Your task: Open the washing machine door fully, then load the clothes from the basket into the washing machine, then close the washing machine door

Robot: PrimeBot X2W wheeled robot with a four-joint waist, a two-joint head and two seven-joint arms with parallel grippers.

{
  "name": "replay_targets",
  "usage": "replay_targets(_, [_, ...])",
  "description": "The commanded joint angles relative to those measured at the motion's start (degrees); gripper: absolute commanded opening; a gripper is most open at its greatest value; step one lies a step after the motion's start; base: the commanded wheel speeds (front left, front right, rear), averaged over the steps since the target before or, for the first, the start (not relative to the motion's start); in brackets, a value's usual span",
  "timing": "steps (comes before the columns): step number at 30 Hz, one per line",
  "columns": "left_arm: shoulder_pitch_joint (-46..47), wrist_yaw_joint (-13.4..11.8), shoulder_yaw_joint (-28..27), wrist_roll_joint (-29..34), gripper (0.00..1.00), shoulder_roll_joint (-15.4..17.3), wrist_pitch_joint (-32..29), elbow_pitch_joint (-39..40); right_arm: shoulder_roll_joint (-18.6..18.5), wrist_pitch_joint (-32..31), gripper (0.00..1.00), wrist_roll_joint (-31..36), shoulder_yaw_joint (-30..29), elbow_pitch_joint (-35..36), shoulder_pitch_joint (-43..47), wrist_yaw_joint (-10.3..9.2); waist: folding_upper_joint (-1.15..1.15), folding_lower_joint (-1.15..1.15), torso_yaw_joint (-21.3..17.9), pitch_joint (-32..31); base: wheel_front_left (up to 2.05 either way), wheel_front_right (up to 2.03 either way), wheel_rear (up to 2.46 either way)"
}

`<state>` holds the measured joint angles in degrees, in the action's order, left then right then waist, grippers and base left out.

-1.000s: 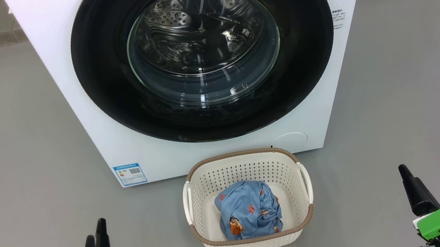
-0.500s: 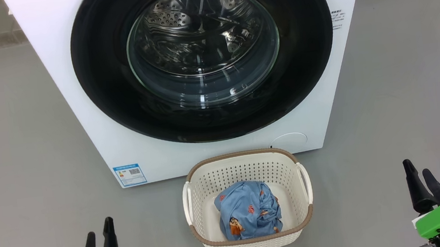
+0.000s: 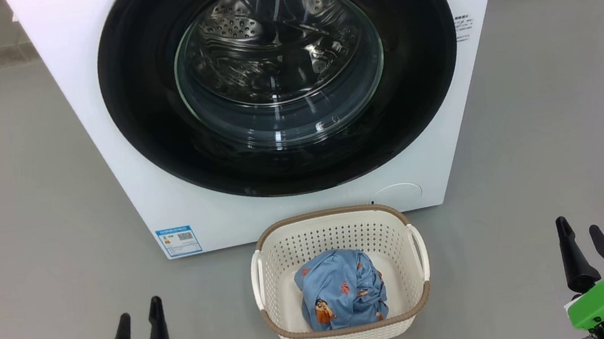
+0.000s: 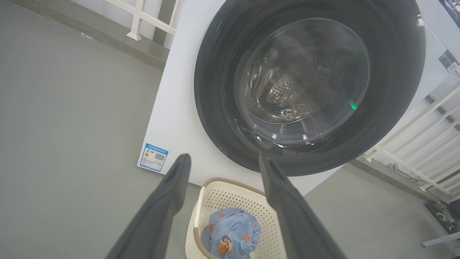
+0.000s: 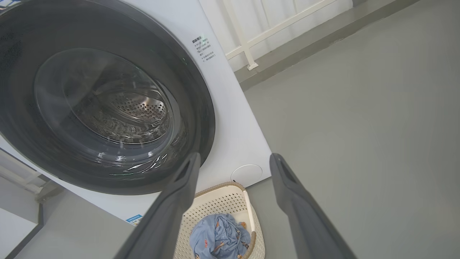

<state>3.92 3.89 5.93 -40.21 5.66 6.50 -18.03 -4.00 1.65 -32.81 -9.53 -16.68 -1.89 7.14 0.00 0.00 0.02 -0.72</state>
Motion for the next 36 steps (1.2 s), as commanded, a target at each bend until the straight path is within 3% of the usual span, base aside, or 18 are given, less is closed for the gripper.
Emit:
replay_targets(1, [2.99,-0.35,-0.73,2.21,1.00,1.13,0.89,0.88,-0.81,0.94,1.00,2.66,0.43,1.73,-2.73,0.23,0.00,0.00,0.01,-0.02,0.00,0.00,0.00])
replay_targets(36, [5.29,-0.69,0.11,22.38,1.00,0.83,6.61,-4.12,-1.56,4.49,1.00,28.04,0.89,2.37,-3.64,0.32,0.00,0.00,-0.08,0.10,0.00,0.00,0.00])
